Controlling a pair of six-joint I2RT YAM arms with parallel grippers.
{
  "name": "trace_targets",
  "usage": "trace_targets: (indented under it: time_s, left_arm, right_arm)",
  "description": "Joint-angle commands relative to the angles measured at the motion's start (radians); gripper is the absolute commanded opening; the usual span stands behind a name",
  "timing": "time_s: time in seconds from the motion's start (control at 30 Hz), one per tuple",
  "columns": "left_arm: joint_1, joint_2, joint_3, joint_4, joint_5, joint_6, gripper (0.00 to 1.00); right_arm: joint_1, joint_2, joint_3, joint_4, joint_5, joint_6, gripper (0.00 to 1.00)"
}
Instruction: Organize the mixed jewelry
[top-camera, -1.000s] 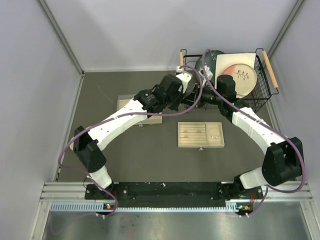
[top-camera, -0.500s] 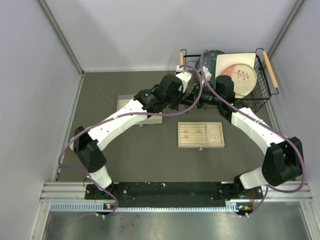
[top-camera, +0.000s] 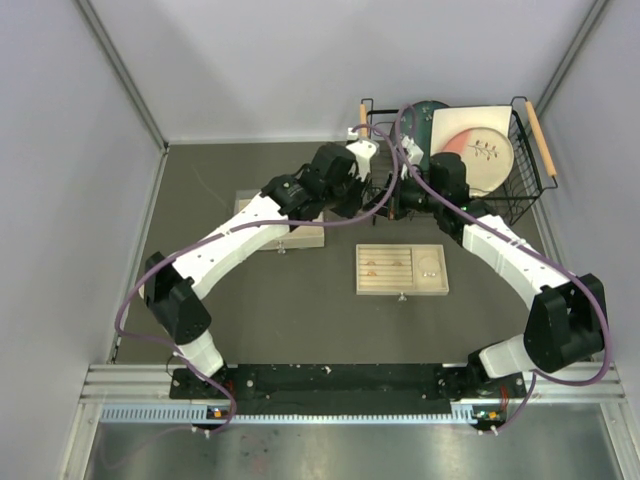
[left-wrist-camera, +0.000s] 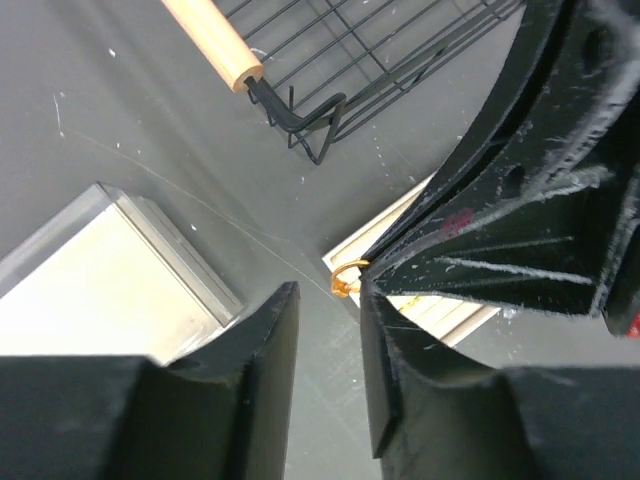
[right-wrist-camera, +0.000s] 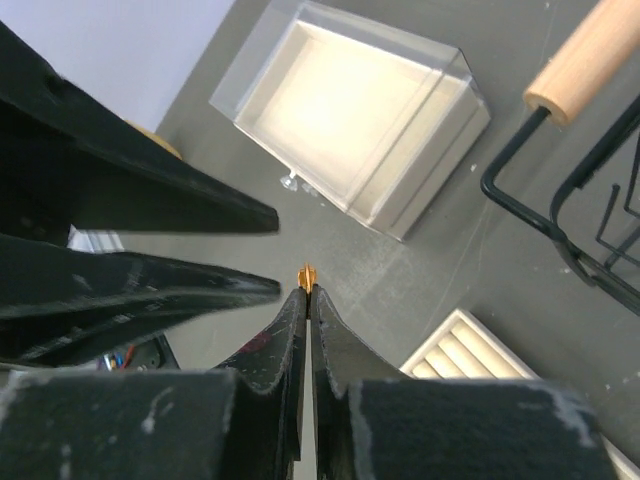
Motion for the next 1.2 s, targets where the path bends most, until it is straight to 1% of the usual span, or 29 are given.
trace_targets:
  time_s: [0.0, 0.1, 0.13, 0.17, 0.2, 0.23, 0.27, 0.3, 0.37, 0.4, 0.47, 0.57, 0.6, 0.67, 0.87, 1.0, 1.17]
  left_arm:
    - [0.032, -0.105, 0.008, 0.064, 0.138, 0.007, 0.41]
    - [0.058, -0.166, -0.048, 0.116, 0.241, 0.032, 0.49]
    - [0.068, -0.199, -0.091, 0.133, 0.269, 0.039, 0.5]
    - [0.087, -0.216, -0.113, 0.149, 0.336, 0.047, 0.51]
    - [0.096, -0.232, -0.157, 0.182, 0.361, 0.056, 0.52]
    - [0.108, -0.261, -0.18, 0.199, 0.416, 0.064, 0.52]
    - [0.137, -0.273, -0.202, 0.219, 0.511, 0.07, 0.52]
    - [0.151, -0.287, -0.25, 0.26, 0.574, 0.067, 0.52]
    - [0.193, -0.322, -0.3, 0.317, 0.722, 0.047, 0.52]
    - [0.2, -0.333, -0.35, 0.38, 0.758, 0.038, 0.52]
    - [0.22, -0.361, -0.395, 0.435, 0.824, -0.002, 0.52]
    - [0.231, -0.373, -0.472, 0.535, 0.861, -0.065, 0.52]
    - [0.234, -0.369, -0.482, 0.563, 0.908, -0.079, 0.52]
    - [0.24, -0.362, -0.502, 0.639, 0.933, -0.129, 0.51]
    - [0.249, -0.353, -0.512, 0.733, 0.982, -0.204, 0.52]
    - [0.254, -0.349, -0.507, 0.761, 0.993, -0.234, 0.52]
    - [0.256, -0.341, -0.499, 0.761, 0.981, -0.235, 0.53]
  right_arm:
    - [0.014, -0.023, 0.038, -0.052, 0.035, -0.062, 0.0]
    - [0.013, -0.035, 0.047, -0.079, 0.042, -0.088, 0.0]
    - [0.005, -0.044, 0.049, -0.089, 0.037, -0.099, 0.0]
    - [0.001, -0.049, 0.05, -0.093, 0.029, -0.104, 0.0]
    - [-0.005, -0.052, 0.052, -0.095, 0.004, -0.107, 0.0]
    - [-0.015, -0.059, 0.055, -0.101, -0.016, -0.113, 0.0]
    - [-0.021, -0.064, 0.057, -0.101, -0.059, -0.113, 0.0]
    - [-0.024, -0.07, 0.06, -0.101, -0.082, -0.113, 0.0]
    - [-0.032, -0.09, 0.064, -0.099, -0.147, -0.114, 0.0]
    - [-0.032, -0.098, 0.067, -0.098, -0.162, -0.117, 0.0]
    - [-0.032, -0.128, 0.07, -0.083, -0.204, -0.116, 0.0]
    - [-0.032, -0.153, 0.089, -0.066, -0.244, -0.093, 0.0]
    - [-0.033, -0.156, 0.095, -0.064, -0.251, -0.082, 0.0]
    - [-0.032, -0.159, 0.11, -0.061, -0.273, -0.067, 0.0]
    - [-0.032, -0.165, 0.112, -0.053, -0.291, -0.038, 0.0]
    - [-0.032, -0.17, 0.098, -0.038, -0.302, -0.025, 0.0]
    - [-0.032, -0.176, 0.093, -0.024, -0.314, -0.01, 0.0]
